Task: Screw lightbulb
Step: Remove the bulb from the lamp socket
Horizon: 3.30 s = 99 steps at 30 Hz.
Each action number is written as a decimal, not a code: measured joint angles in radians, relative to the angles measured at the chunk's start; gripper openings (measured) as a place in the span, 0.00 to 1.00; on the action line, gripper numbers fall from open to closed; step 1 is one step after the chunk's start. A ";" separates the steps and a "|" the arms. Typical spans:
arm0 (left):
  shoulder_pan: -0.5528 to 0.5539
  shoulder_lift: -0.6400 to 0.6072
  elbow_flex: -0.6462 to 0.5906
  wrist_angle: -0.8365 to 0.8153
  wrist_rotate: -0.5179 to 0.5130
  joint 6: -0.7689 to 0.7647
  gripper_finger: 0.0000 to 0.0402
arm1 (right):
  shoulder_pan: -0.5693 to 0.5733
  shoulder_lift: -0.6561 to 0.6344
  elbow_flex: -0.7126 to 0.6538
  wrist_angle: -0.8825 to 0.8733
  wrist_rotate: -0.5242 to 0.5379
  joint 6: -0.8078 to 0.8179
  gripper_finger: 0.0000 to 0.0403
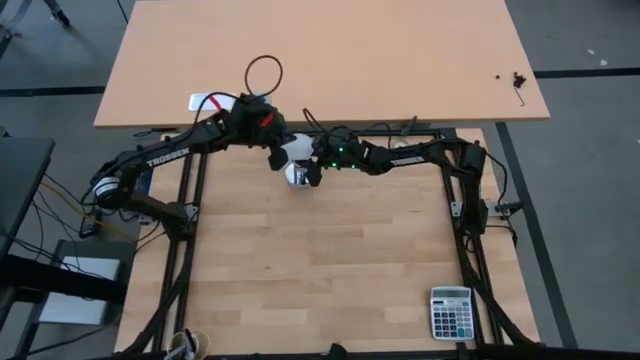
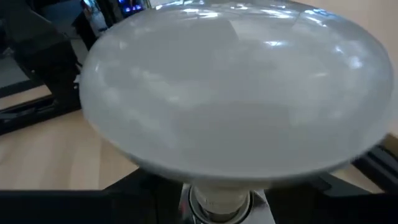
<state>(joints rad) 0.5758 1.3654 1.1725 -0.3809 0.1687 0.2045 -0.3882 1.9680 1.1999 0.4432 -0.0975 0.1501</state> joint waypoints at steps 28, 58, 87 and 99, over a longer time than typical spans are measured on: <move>-0.272 -0.161 -0.725 0.821 -0.136 -0.404 0.00 | -0.037 -0.041 -0.003 -0.107 -0.035 -0.014 0.50; -0.310 0.216 -0.769 0.995 -0.336 -0.497 0.00 | 0.060 -0.038 -0.006 -0.155 -0.069 -0.036 0.49; -0.309 0.252 -0.773 1.014 -0.297 -0.501 0.00 | 0.033 -0.125 -0.014 -0.303 -0.163 -0.158 0.63; -0.309 0.252 -0.773 1.018 -0.292 -0.504 0.00 | 0.143 -0.121 -0.207 0.126 0.156 -0.013 0.75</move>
<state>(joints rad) 0.2672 1.6176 0.3996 0.6369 -0.1232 -0.3000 -0.2450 1.8469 0.9927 0.5689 0.0587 0.1371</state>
